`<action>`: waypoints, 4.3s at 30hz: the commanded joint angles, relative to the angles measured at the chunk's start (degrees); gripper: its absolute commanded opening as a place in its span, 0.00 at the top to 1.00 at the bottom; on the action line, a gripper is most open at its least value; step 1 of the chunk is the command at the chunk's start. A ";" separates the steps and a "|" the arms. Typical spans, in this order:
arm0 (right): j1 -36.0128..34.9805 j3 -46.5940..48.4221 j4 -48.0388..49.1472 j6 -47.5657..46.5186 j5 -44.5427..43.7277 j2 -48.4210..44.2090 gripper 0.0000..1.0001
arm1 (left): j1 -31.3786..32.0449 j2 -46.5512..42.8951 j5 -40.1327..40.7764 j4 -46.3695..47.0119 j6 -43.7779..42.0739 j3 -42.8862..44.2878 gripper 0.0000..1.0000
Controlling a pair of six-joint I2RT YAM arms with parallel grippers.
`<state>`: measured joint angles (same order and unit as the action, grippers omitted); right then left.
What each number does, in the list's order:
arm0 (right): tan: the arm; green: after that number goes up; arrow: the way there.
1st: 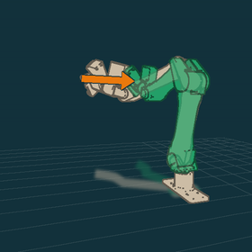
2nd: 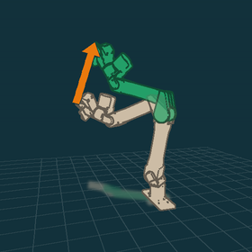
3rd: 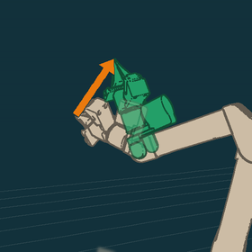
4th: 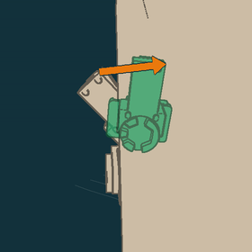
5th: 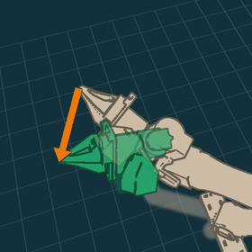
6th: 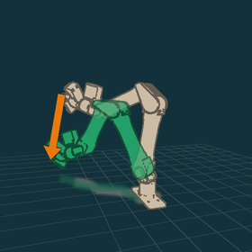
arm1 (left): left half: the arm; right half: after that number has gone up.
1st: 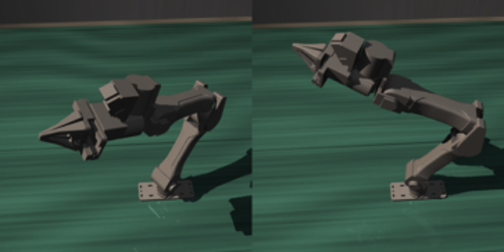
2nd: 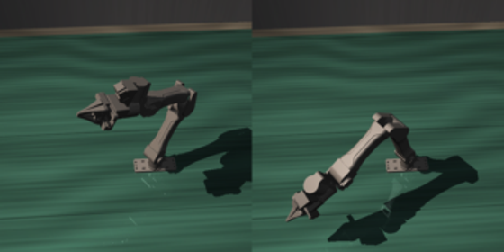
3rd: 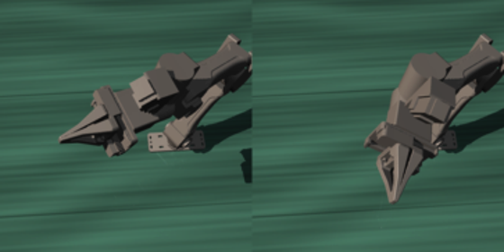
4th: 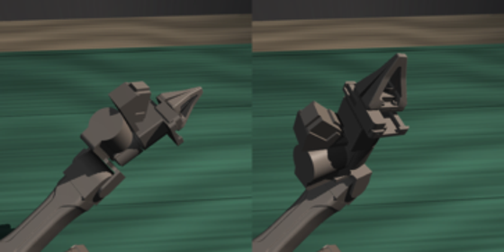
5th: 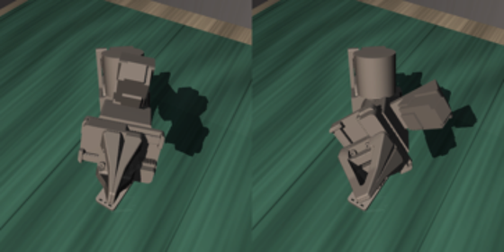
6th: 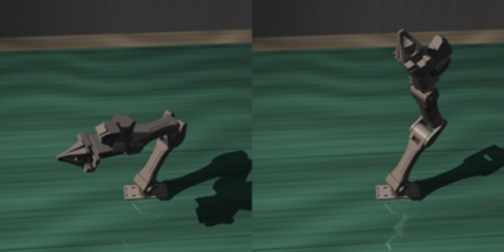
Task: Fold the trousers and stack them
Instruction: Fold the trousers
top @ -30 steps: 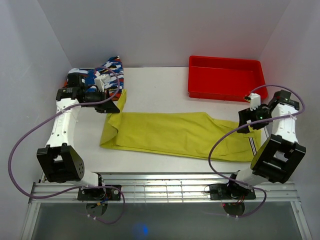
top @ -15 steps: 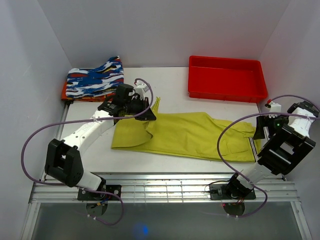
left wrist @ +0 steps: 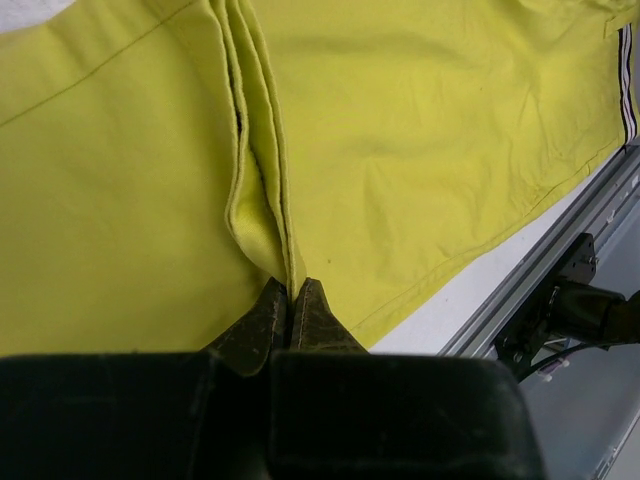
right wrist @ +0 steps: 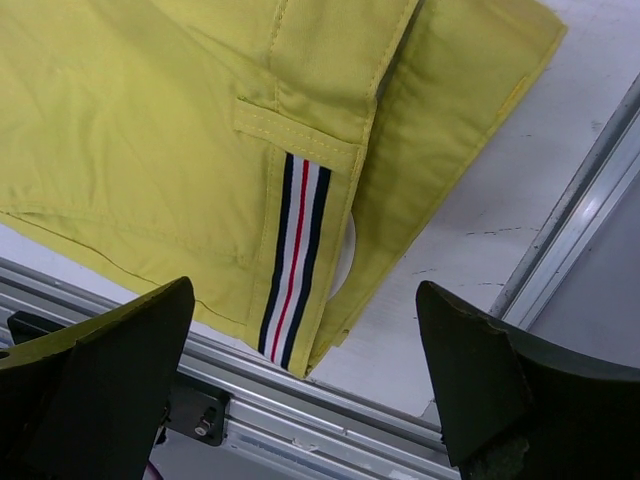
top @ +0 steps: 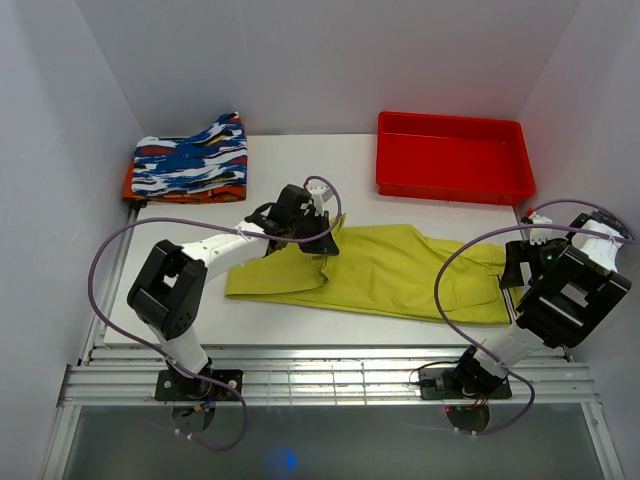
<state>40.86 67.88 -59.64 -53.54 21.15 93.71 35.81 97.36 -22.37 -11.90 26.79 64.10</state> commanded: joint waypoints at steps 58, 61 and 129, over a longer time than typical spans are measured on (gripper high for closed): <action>-1.13 -8.29 1.72 -2.36 2.85 -1.34 0.48 | 11.56 12.06 4.61 3.55 13.99 6.49 0.95; -1.13 -7.85 1.63 -2.45 2.76 -1.25 0.47 | 11.56 12.94 4.88 3.99 13.12 5.43 0.77; -5.18 -14.79 12.53 11.26 6.36 2.26 0.31 | -43.90 -8.95 -1.63 -31.96 -38.48 -10.22 0.33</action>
<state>36.29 54.50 -48.88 -43.46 26.33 94.52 -10.57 88.84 -28.14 -47.31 -15.42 54.22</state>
